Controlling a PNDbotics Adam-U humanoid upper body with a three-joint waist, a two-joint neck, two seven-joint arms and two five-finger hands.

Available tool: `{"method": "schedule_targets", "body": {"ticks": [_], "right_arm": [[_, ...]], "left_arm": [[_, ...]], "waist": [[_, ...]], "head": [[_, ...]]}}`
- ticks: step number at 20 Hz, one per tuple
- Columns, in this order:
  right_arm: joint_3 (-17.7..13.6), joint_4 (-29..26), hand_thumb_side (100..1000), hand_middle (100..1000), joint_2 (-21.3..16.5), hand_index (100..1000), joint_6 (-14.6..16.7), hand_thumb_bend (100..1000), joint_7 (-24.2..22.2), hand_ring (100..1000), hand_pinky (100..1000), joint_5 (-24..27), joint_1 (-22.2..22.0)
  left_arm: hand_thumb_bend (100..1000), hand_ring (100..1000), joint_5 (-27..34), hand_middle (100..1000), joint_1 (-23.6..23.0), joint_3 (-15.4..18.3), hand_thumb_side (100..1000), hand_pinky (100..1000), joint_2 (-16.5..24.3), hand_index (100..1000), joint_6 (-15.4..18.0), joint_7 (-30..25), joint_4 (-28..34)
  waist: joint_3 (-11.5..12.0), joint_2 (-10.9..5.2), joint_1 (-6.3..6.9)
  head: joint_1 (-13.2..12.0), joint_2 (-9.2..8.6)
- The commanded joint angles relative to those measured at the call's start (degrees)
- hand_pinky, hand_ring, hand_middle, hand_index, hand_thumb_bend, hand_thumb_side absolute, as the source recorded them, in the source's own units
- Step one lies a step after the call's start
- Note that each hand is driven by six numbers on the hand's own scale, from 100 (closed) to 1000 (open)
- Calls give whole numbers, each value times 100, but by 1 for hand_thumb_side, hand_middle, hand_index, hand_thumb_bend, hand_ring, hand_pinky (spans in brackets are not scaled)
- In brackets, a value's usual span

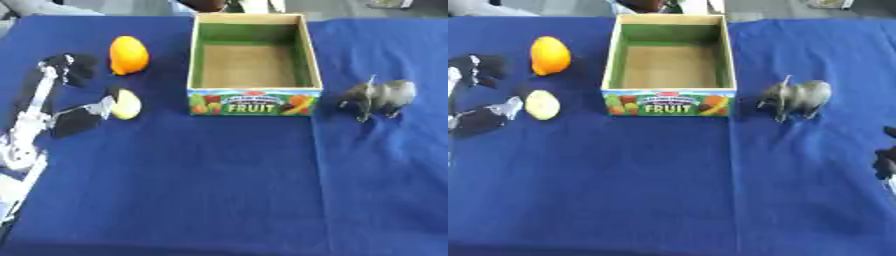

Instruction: Pick up objects on the table and place them in the box.

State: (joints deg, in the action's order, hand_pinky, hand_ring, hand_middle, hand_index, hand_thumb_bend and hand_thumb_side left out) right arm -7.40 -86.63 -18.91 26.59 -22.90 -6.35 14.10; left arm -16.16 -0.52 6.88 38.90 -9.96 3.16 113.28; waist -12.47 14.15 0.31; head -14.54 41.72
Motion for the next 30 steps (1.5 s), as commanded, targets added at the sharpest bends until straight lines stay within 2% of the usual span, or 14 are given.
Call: {"method": "schedule_targets", "body": {"ticks": [1,6,10,14,22,30], "right_arm": [[-40,-109,504,481,-180,460,35,100,-3,1000,801,39,29],[-31,-104,502,481,-188,460,44,100,-5,1000,801,37,23],[-19,-103,500,481,-189,460,51,100,-12,1000,801,39,23],[-4,-101,498,481,-191,460,63,100,-21,1000,801,47,24],[22,-92,497,481,-178,460,80,100,-36,1000,801,49,25],[44,-83,498,480,-163,460,91,100,-52,1000,800,48,26]], "left_arm": [[421,692,-158,631,66,15,247,678,632,762,-69,-269,-76],[503,689,-329,639,255,-99,293,679,1146,769,-76,-761,-581],[589,679,-408,632,470,-187,311,674,1351,768,-46,-1105,-936],[633,665,-492,619,669,-378,331,665,1507,766,15,-1367,-1253],[684,636,-733,596,1075,-701,360,644,1526,753,16,-1556,-1766],[677,639,-982,604,1472,-1080,384,643,1322,758,27,-1751,-2220]], "waist": [[-13,-97,9],[-33,-105,11],[-41,-112,5],[-53,-117,-10],[-69,-114,-33],[-104,-113,-49]], "head": [[-3,-64],[-4,-70],[-9,-74],[-27,-83],[-39,-92],[-67,-93]]}}
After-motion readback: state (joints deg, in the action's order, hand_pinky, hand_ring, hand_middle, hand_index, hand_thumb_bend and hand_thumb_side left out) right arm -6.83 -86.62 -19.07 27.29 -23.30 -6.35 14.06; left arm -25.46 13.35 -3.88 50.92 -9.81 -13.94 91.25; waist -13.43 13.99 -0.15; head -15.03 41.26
